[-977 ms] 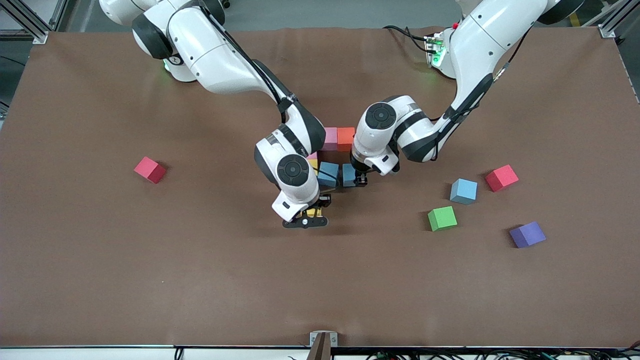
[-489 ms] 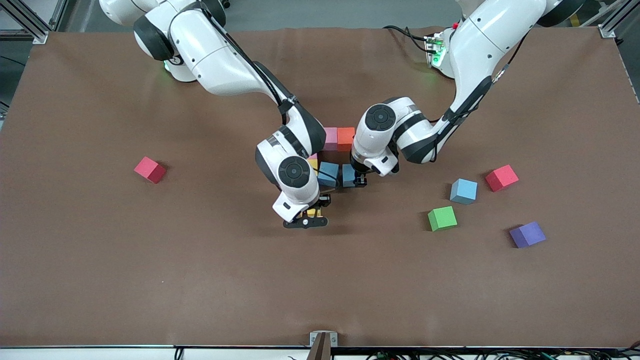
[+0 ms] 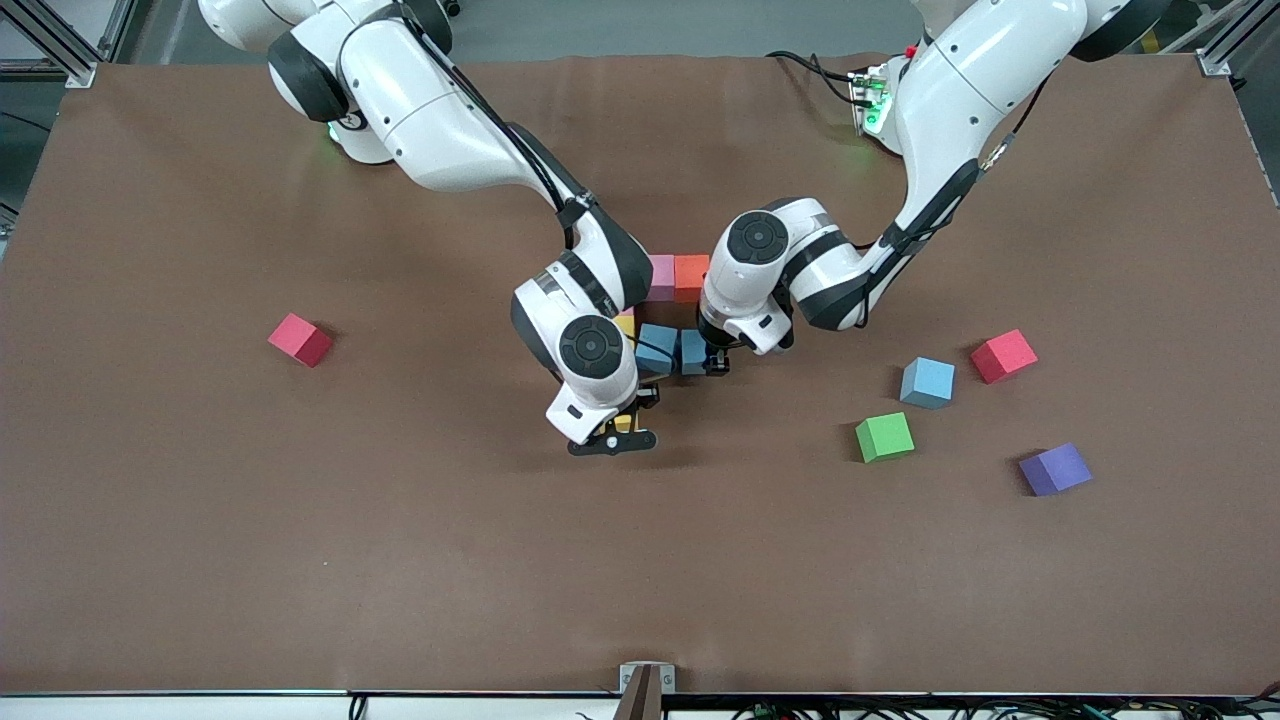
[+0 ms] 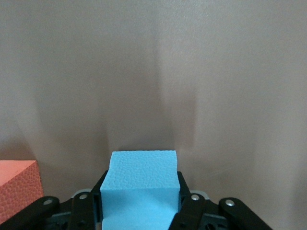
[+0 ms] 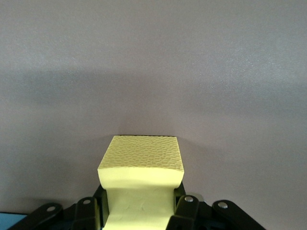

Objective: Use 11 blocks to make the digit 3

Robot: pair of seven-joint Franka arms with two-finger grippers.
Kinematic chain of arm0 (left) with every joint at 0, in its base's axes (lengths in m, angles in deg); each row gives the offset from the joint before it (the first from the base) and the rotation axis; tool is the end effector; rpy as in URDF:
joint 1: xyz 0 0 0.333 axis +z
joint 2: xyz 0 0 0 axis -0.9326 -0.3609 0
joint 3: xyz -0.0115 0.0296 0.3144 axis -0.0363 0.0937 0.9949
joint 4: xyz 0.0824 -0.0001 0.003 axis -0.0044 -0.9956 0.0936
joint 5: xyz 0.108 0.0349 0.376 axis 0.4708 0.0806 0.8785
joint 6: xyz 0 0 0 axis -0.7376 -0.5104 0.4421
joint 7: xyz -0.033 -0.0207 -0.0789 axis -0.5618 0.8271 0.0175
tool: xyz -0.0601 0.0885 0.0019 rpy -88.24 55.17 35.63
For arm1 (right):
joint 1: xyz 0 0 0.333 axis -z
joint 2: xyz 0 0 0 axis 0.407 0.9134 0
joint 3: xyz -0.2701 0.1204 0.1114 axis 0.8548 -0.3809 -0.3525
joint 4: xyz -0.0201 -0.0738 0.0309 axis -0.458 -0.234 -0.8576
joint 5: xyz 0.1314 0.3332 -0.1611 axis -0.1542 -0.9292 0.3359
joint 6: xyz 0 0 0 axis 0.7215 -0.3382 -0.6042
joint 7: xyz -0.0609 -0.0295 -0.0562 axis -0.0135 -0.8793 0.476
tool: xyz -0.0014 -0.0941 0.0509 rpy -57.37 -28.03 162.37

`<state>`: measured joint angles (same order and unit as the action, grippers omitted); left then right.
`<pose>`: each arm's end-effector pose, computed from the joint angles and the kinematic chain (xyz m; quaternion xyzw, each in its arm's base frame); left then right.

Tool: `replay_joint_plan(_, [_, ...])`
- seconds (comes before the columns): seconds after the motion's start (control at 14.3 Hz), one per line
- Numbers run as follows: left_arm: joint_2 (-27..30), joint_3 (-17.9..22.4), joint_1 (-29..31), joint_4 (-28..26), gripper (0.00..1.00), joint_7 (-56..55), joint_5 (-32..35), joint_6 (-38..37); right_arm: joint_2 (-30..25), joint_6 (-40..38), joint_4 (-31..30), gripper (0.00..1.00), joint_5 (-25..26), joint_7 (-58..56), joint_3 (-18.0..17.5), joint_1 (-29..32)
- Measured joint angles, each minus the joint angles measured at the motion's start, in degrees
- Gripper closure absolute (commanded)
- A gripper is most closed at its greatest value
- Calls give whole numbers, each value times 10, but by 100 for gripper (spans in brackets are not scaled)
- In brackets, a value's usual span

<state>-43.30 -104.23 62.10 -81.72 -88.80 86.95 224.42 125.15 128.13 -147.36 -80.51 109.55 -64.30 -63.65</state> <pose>0.4660 -0.4114 0.2005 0.7096 0.7026 -0.0255 0.0458 0.5986 0.4783 0.2170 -0.9983 -0.0433 0.0366 0.0123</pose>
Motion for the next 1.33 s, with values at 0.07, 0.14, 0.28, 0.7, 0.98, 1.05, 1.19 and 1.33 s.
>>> replay_joint_plan(0.07, [-1,0,-2,0,77,0,0,0,0,-1,1,71,0,0,0,0])
replay_joint_plan(0.14, [-1,0,-2,1,77,0,0,0,1,-2,1,64,0,-1,0,0])
replay_joint_plan(0.28, [-1,0,-3,1,77,0,0,0,2,-4,3,57,0,-1,1,-1])
replay_joint_plan(0.7, [-3,0,-8,1,77,0,0,0,6,-9,11,58,0,-3,1,-1])
replay_joint_plan(0.98, [-3,0,-10,1,77,0,0,0,10,-16,19,0,0,-4,5,-2])
replay_joint_plan(1.05, [-3,0,-10,1,76,0,0,0,12,-17,22,0,0,-4,8,-2])
replay_joint_plan(1.19, [-3,0,-11,1,76,0,0,0,15,-18,30,0,0,-4,14,-2])
replay_joint_plan(1.33, [-3,0,-13,2,75,0,0,0,15,-32,49,0,0,-4,19,1])
